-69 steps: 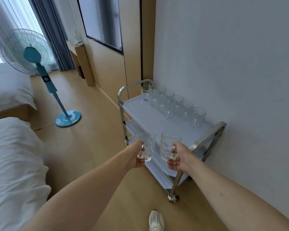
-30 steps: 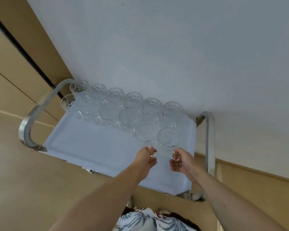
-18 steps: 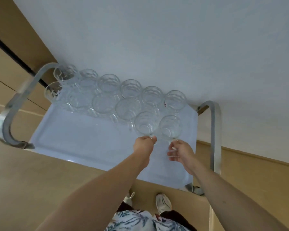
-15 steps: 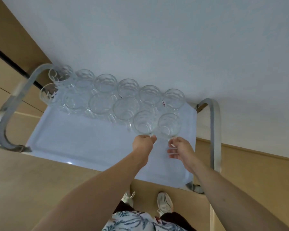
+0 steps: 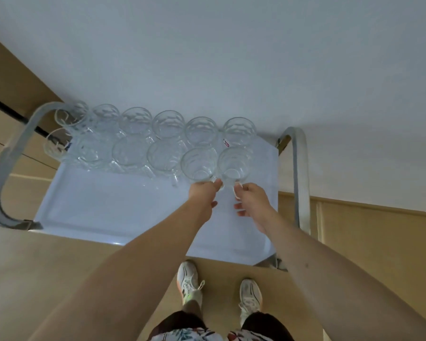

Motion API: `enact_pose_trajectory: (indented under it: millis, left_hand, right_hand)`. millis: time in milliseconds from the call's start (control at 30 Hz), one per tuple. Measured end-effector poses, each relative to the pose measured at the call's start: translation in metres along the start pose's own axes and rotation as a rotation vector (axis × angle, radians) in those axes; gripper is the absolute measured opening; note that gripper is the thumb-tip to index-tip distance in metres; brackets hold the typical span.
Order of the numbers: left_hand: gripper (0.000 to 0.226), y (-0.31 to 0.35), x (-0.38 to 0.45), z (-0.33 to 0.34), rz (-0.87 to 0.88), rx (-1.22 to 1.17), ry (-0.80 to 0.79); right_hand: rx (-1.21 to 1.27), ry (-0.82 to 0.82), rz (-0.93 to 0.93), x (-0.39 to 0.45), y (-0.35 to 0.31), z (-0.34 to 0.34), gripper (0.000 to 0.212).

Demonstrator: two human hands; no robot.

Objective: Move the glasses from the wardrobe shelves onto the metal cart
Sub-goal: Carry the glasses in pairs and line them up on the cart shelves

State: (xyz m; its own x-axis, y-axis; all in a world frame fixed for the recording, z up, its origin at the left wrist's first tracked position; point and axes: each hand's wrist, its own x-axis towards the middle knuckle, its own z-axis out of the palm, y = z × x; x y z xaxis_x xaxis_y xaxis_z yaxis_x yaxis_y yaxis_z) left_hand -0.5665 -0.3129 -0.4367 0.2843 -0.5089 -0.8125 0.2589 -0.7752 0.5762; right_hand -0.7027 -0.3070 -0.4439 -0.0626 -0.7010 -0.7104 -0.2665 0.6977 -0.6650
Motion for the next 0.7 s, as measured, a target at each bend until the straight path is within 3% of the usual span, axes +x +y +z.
enact_pose_trajectory:
  millis: [100, 233, 367, 533, 700]
  left_hand:
    - [0.025, -0.001, -0.006, 0.004, 0.021, 0.057, 0.074]
    - [0.028, 0.000, -0.033, 0.003, 0.187, 0.500, 0.216]
    - [0.025, 0.018, -0.076, -0.009, 0.333, 0.880, 0.227]
    - [0.018, 0.056, -0.123, -0.005, 0.573, 1.103, 0.212]
    - [0.039, 0.091, -0.158, 0.030, 0.926, 1.290, 0.092]
  right_hand:
    - [-0.023, -0.020, -0.017, -0.002, 0.005, -0.007, 0.041]
    - [-0.049, -0.036, -0.057, -0.009, 0.010, -0.024, 0.056]
    - [-0.085, -0.047, -0.136, -0.021, 0.000, -0.045, 0.055]
    - [-0.186, 0.015, -0.292, -0.052, -0.039, -0.071, 0.051]
    - [-0.404, 0.159, -0.459, -0.101, -0.074, -0.124, 0.050]
